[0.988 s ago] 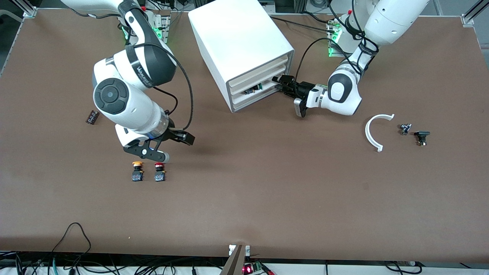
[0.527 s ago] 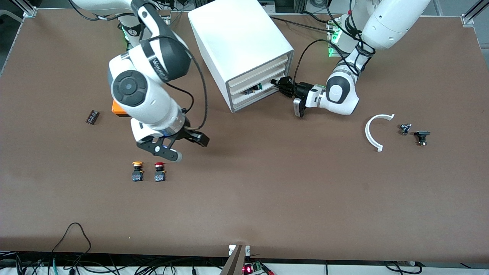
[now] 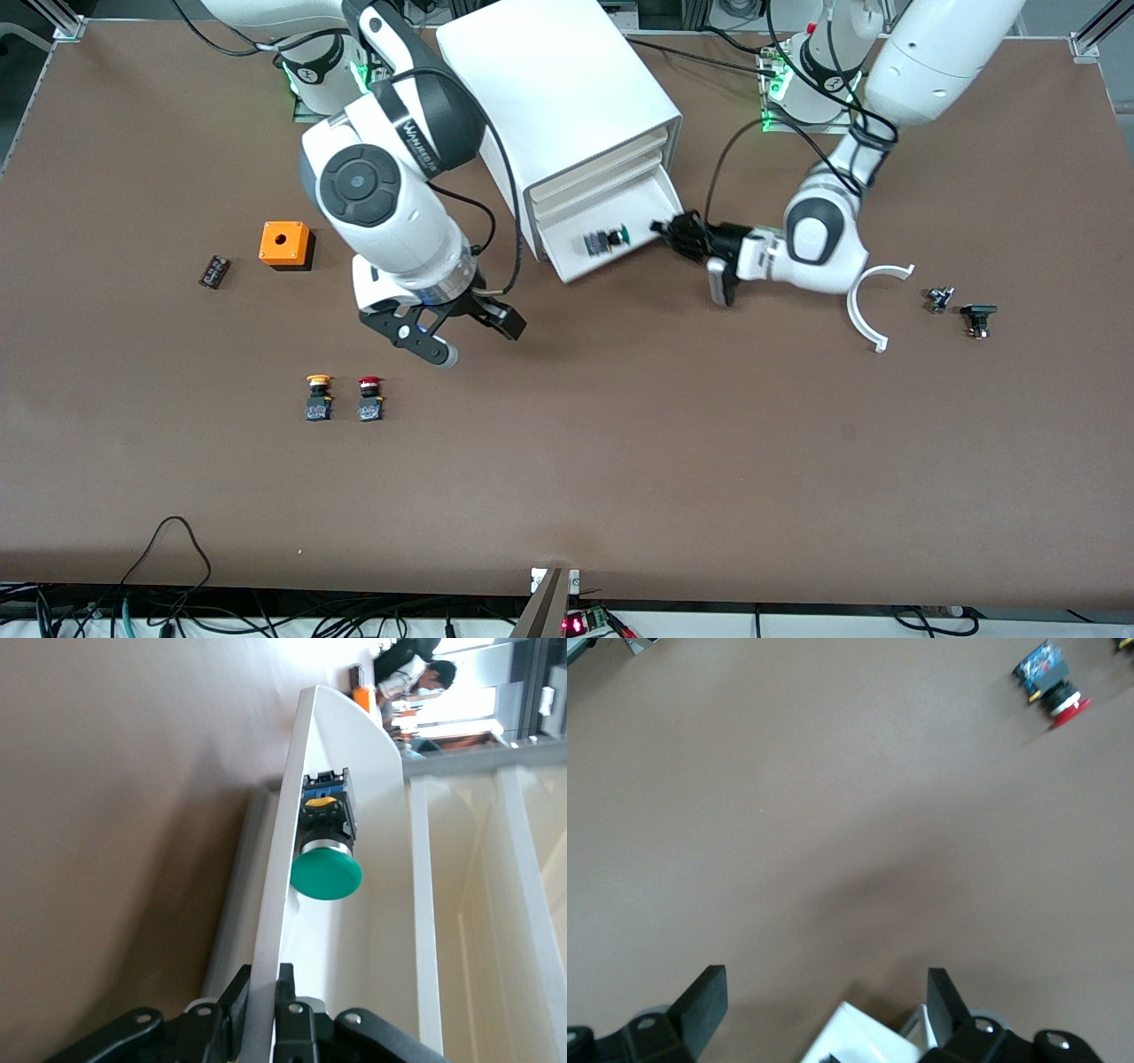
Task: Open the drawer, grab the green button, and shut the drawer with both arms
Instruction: 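Pull the drawer open with the left gripper, then reach the right gripper into the drawer while the left gripper withdraws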
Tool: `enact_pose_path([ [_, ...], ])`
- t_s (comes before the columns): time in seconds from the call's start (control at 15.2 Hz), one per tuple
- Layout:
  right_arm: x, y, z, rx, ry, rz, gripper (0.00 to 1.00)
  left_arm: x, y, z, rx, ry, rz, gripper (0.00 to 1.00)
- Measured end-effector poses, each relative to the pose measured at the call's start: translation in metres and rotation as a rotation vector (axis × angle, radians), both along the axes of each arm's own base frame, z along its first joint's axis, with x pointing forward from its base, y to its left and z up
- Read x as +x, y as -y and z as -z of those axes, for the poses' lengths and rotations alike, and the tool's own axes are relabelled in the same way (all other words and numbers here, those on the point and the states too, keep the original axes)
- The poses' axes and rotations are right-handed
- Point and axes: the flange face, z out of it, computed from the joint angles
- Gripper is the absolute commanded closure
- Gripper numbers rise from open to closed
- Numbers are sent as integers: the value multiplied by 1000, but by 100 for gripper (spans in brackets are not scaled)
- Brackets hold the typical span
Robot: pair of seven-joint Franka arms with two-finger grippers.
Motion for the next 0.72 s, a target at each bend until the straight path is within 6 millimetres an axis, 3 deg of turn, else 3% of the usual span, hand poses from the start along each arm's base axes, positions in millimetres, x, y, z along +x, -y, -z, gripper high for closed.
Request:
enact_pose_path([
  [0.2, -15, -33, 9, 16, 0, 71, 0, 33, -13, 3, 3, 23, -9, 100],
  [0.26, -21, -44, 14, 21, -2, 92, 0, 38, -15, 7, -3, 23, -7, 95],
  [0.33, -26, -55, 19, 25, -5, 112, 0, 40, -15, 10, -8, 19, -3, 1],
  [0.53, -41, -83, 39, 31, -22, 182, 0, 45, -20, 12, -9, 13, -13, 0],
  [0.72, -56, -111, 68, 30, -41, 248, 0, 60, -32, 2, 19, 19, -6, 0],
])
